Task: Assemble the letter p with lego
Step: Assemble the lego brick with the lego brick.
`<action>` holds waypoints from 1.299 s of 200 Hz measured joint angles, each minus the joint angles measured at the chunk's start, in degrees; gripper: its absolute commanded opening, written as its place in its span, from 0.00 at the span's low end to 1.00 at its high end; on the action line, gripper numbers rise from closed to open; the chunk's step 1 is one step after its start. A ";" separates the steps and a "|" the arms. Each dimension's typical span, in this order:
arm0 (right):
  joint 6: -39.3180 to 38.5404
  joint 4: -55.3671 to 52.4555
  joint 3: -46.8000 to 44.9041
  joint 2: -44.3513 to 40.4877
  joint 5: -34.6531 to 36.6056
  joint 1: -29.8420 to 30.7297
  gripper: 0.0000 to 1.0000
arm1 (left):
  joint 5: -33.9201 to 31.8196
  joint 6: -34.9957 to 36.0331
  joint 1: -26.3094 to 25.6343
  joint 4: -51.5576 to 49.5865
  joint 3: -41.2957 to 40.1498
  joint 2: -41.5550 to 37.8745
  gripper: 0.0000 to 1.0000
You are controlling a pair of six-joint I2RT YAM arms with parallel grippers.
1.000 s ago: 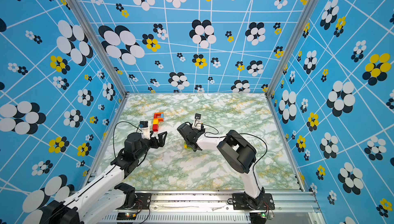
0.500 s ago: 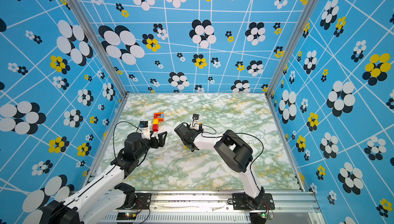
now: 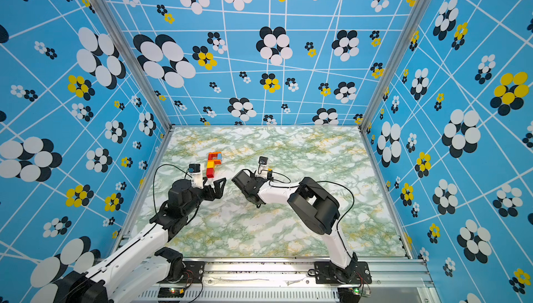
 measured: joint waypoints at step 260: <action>-28.09 30.58 -14.80 -5.53 -15.32 -5.53 0.40 | -0.02 0.00 0.00 -0.39 0.00 0.55 0.99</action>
